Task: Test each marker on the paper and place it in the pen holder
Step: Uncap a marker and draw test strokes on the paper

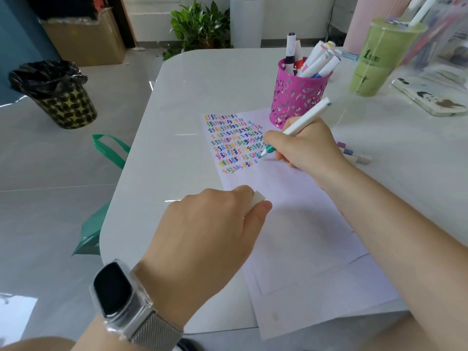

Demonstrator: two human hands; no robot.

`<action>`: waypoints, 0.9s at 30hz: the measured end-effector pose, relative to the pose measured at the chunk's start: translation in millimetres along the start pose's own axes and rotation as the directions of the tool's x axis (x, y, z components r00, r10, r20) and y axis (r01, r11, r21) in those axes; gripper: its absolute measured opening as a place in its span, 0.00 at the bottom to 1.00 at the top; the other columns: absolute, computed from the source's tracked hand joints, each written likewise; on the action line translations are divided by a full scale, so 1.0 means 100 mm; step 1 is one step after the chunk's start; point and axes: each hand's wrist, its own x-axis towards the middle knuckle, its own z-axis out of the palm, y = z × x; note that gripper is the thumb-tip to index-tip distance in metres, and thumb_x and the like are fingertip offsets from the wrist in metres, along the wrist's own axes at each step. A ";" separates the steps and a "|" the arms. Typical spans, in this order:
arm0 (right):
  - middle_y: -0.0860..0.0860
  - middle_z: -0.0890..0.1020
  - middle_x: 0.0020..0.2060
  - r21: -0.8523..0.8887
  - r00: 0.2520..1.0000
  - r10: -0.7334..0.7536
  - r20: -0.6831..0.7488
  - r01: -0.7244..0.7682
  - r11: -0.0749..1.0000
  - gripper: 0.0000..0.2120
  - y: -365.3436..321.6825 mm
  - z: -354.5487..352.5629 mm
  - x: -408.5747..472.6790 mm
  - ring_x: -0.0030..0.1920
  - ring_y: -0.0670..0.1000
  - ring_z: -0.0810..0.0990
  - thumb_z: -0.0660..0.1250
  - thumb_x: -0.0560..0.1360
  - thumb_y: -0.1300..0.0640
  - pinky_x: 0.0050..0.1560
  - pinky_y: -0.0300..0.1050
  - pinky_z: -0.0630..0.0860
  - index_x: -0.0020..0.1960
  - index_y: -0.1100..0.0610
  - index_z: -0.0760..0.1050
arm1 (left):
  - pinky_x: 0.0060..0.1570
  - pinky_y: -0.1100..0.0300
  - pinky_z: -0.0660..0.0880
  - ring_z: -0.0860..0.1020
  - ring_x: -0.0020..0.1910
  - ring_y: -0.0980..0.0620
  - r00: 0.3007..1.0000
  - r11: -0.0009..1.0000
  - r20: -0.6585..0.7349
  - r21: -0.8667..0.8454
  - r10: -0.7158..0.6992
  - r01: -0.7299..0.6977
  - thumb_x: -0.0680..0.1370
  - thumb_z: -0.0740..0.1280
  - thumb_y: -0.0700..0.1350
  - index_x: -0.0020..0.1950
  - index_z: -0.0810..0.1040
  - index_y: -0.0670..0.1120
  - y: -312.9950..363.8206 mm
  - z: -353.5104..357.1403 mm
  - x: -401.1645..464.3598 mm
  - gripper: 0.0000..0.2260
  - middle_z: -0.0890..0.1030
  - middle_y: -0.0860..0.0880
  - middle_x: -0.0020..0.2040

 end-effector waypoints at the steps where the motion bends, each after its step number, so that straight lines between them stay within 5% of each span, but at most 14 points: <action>1: 0.51 0.77 0.24 -0.010 1.000 -0.013 0.000 0.013 1.000 0.12 0.00 0.01 0.00 0.18 0.44 0.68 0.69 0.69 0.57 0.28 0.39 0.66 0.30 0.59 0.70 | 0.39 0.54 0.73 0.70 0.33 0.47 1.000 1.000 0.006 0.016 -0.006 0.006 0.74 0.42 0.62 0.38 0.63 0.50 -0.01 0.00 0.00 0.19 0.69 0.49 0.31; 6: 0.66 0.82 0.39 -0.047 0.999 -0.037 -0.028 0.036 0.998 0.15 0.02 0.03 0.00 0.26 0.52 0.69 0.69 0.69 0.56 0.32 0.45 0.68 0.41 0.70 0.74 | 0.38 0.55 0.70 0.67 0.32 0.48 0.999 0.999 0.042 0.037 -0.034 0.032 0.77 0.45 0.61 0.34 0.58 0.49 0.00 0.01 0.00 0.19 0.68 0.49 0.31; 13: 0.64 0.80 0.35 -0.087 0.999 -0.050 -0.016 0.049 0.995 0.15 0.04 0.03 0.01 0.25 0.51 0.68 0.69 0.68 0.56 0.31 0.44 0.68 0.40 0.70 0.74 | 0.35 0.55 0.66 0.66 0.30 0.49 0.998 0.999 0.050 0.038 -0.041 0.039 0.77 0.46 0.60 0.33 0.58 0.49 0.02 0.01 0.01 0.19 0.67 0.49 0.30; 18: 0.53 0.75 0.27 -0.121 0.998 -0.061 0.013 0.062 0.991 0.12 0.03 0.03 0.01 0.22 0.47 0.68 0.69 0.69 0.56 0.29 0.40 0.68 0.37 0.65 0.75 | 0.36 0.55 0.68 0.68 0.32 0.49 0.998 0.998 0.052 0.045 -0.042 0.039 0.77 0.46 0.60 0.34 0.59 0.49 0.01 0.00 0.01 0.19 0.68 0.49 0.31; 27: 0.51 0.77 0.27 -0.117 0.998 -0.049 0.031 0.052 0.992 0.10 0.03 0.00 0.03 0.19 0.43 0.69 0.69 0.69 0.56 0.27 0.37 0.67 0.34 0.59 0.73 | 0.37 0.56 0.69 0.68 0.32 0.48 0.998 0.998 0.056 0.054 -0.028 0.025 0.77 0.46 0.61 0.35 0.58 0.49 0.01 -0.01 0.01 0.19 0.67 0.50 0.31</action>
